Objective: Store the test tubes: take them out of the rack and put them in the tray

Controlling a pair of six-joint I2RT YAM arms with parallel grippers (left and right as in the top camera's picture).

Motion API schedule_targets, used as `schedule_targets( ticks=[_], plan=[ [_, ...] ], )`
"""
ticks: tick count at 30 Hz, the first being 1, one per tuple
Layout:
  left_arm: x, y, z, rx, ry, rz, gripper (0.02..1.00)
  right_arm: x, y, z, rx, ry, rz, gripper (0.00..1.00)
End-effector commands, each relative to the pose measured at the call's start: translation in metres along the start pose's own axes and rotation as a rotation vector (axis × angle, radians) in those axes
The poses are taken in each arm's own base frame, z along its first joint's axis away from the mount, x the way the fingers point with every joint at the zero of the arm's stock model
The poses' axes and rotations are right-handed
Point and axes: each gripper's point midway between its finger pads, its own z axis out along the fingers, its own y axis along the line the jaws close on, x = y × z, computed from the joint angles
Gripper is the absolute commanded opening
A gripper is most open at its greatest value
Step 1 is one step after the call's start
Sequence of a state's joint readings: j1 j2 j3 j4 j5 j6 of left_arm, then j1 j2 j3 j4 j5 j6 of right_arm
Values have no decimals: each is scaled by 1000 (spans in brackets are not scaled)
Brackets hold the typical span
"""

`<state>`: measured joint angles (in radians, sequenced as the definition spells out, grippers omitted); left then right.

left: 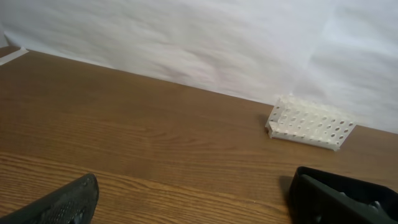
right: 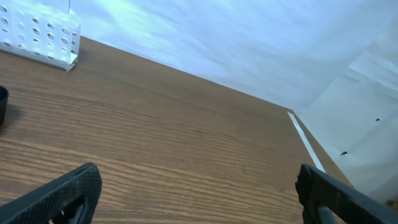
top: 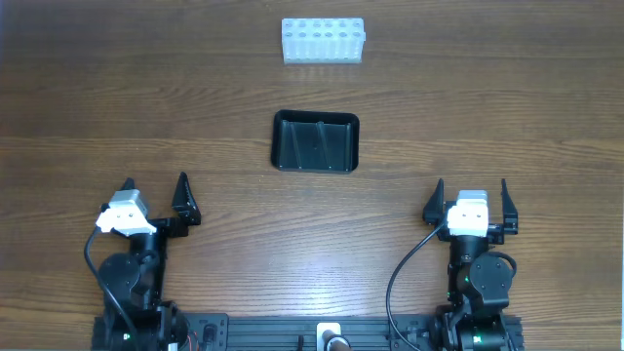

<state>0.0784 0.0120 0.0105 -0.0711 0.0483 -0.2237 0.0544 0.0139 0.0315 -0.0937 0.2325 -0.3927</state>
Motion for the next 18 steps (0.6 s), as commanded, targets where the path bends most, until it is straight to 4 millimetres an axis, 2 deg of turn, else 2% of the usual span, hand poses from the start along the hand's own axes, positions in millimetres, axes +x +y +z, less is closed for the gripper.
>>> schedule_targets(
  ticks=[1,4,7,18],
  plan=[
    [2,2,0,-10,2,14,998,-1,12,0,-69,-21,60,991],
    [2,2,0,-10,2,14,998,-3,25,-1,-159,-25,262,993],
    [2,2,0,-10,2,14,998,-3,24,-1,-171,-14,400,991],
    [2,2,0,-10,2,14,998,-1,21,-1,-151,-10,400,993]
  ],
)
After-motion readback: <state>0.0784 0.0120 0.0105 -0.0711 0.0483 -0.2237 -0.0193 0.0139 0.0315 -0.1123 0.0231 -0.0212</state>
